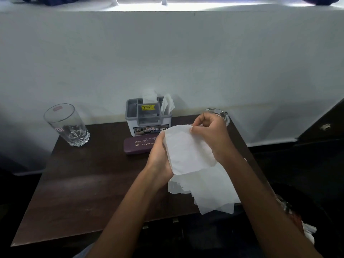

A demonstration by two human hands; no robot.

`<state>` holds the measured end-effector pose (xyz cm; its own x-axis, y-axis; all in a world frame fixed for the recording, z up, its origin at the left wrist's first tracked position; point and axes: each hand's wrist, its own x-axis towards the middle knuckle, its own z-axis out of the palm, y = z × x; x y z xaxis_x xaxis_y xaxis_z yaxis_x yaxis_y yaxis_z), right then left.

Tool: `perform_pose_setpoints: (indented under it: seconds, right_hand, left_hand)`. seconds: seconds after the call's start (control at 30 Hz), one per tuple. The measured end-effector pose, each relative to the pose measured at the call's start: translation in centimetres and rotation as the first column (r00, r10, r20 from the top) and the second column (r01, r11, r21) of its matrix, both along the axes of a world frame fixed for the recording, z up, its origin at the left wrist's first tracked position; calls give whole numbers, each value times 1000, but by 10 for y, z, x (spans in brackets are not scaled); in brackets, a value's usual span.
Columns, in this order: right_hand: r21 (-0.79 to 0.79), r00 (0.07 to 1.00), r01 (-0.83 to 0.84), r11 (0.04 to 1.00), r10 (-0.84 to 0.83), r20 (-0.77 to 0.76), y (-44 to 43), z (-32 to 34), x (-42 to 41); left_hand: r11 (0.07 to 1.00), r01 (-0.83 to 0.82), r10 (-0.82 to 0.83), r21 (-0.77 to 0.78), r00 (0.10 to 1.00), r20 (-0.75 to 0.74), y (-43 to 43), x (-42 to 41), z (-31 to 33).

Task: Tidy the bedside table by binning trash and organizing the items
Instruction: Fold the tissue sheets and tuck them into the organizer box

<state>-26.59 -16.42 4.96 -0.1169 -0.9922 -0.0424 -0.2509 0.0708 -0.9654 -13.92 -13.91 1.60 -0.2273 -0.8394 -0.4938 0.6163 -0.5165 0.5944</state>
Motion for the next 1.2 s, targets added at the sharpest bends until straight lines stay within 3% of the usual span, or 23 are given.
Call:
perform_pose_setpoints:
  seconds: [0.17,0.3,0.5,0.57,0.63,0.7,0.77,0.87,1.0,1.2]
  right_hand:
    - [-15,999,42,999,-42,-33,-3,-6,2]
    - [-28,998,27,999,-29,-61,-2,-8,3]
    - [9,992,76,997,-76,96,-9,-10,-10]
    - [12,997,76,997,-76,11,-13,-17,-19]
    - [37,979,6,999,2,-205,-15,-29,-29]
    - [137,894,-90,987,140,-426,-15,-42,-36]
    - [258,786,-169,951,288,-547,-14,-53,-40]
    - [333,731,-242,911,397,-555,-14,-63,-38]
    - [279,693,-236,931,363,-624,-14,-73,-29]
    - [243,741,-242,939,341,-579,-17,-67,-28]
  left_hand:
    - [1000,27,-27,-10,1000,-1,2,-1,3]
    - [998,65,-67,21,986,153,6,-2,4]
    - [989,-148,136,30,960,245,-2,10,2]
    - [962,-271,264,-28,903,340,-6,19,3]
    - [930,-354,362,-103,826,432,-8,25,3]
    - [898,-424,429,-118,780,455,-9,29,1]
    - [875,-477,463,-90,764,450,-11,32,-2]
    - [862,-501,480,-79,755,447,-12,33,-2]
    - [857,-510,488,-75,755,439,-11,33,-1]
    - [859,-509,481,-58,762,434,-11,33,-1]
